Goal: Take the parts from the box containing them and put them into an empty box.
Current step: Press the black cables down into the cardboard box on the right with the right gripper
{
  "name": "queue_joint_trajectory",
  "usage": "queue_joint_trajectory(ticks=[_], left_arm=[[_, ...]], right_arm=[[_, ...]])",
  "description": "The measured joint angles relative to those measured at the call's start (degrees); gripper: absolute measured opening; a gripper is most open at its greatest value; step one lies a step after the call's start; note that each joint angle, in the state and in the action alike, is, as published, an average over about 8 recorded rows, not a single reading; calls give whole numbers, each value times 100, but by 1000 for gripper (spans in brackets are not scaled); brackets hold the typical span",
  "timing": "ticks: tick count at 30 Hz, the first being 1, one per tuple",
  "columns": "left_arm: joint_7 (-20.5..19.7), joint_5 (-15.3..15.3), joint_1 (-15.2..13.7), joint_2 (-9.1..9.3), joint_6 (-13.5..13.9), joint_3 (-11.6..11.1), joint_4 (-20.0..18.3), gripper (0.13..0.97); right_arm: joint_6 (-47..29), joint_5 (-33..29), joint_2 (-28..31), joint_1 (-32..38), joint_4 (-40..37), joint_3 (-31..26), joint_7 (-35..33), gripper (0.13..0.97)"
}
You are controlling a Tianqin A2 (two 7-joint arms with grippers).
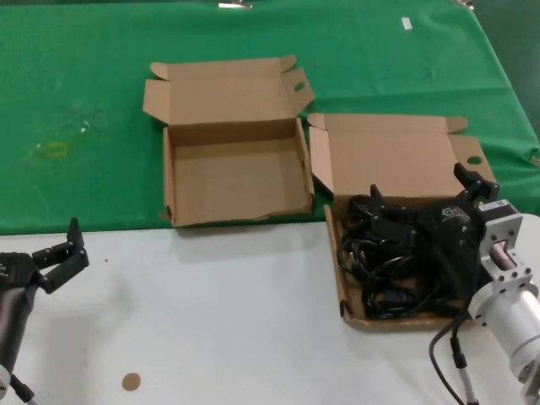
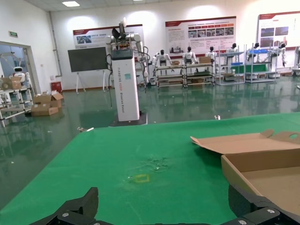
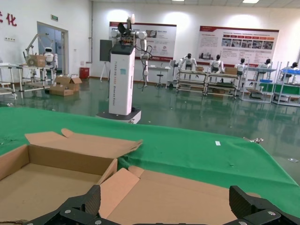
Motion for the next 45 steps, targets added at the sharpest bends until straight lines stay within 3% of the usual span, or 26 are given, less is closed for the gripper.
queue_joint_trajectory(ticks=[29,38,45], left_arm=[[0,0,0,0,0,0,0,959],[0,0,0,0,0,0,0,888],[0,0,0,0,0,0,0,765]], right_arm=[[0,0,0,0,0,0,0,966],[-8,-1,3,-7,4,7,-3,966],[-22,-12,30,-29,19,35,-19,966]])
